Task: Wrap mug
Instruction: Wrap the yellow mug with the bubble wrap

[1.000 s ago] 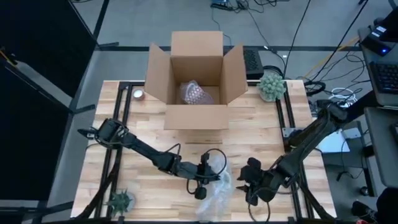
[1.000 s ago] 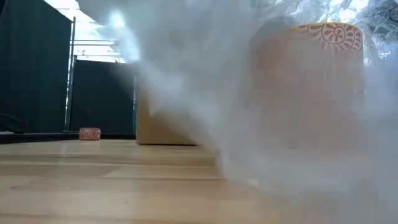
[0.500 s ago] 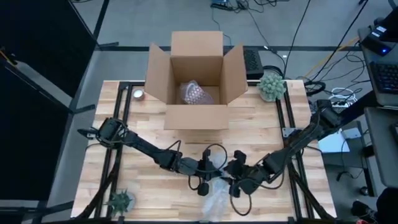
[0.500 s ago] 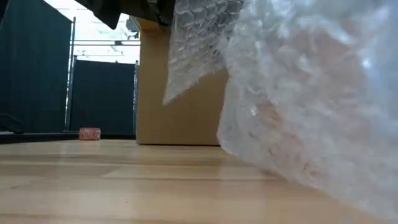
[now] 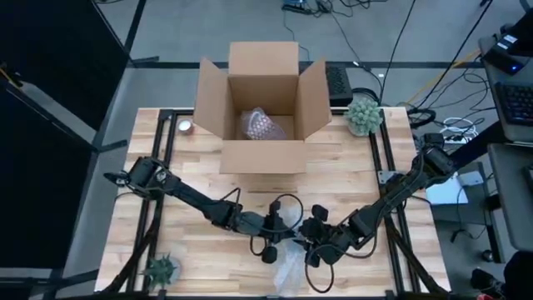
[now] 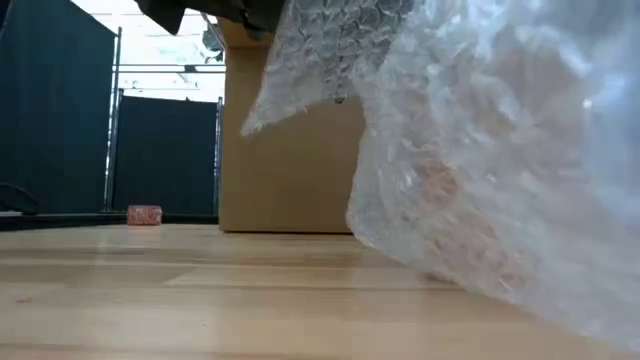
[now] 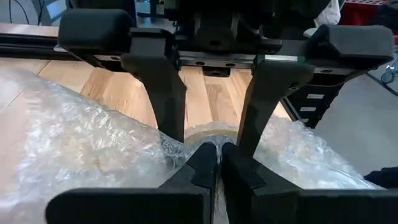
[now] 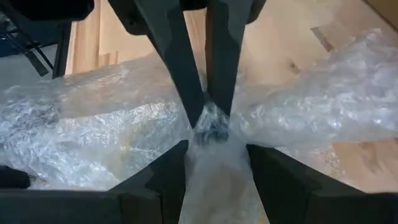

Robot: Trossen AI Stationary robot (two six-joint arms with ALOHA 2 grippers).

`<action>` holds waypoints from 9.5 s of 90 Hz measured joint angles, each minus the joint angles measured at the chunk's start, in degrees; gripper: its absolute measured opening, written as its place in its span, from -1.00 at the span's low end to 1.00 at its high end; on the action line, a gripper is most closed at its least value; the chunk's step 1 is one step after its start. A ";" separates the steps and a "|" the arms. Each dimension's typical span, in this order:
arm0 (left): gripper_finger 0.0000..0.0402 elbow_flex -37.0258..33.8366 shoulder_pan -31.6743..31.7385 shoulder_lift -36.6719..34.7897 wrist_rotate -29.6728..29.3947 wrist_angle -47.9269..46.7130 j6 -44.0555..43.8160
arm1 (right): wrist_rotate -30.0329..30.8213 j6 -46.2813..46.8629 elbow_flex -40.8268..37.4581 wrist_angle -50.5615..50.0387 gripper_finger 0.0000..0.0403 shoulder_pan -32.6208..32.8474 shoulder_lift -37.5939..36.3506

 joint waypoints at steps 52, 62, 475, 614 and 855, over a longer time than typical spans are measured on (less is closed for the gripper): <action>-0.21 0.26 -0.86 -9.74 3.35 -16.46 8.85 | -0.64 -0.33 -0.22 -0.55 -0.22 0.00 0.22; -0.21 0.28 -2.45 -15.49 -1.41 -28.30 4.87 | -0.57 -0.33 -0.22 -0.50 -0.22 0.00 0.22; -0.20 8.17 3.52 4.85 3.10 -15.11 -7.70 | -13.85 7.97 -1.12 -28.91 -0.22 -3.38 -9.29; -0.20 10.80 3.09 7.46 6.02 -18.52 -7.67 | -11.14 -14.38 -2.60 0.08 -0.68 -5.97 -5.42; -0.20 10.92 0.79 4.98 -0.79 -20.32 -11.99 | -19.62 -13.76 6.02 -10.64 -1.00 -9.58 3.61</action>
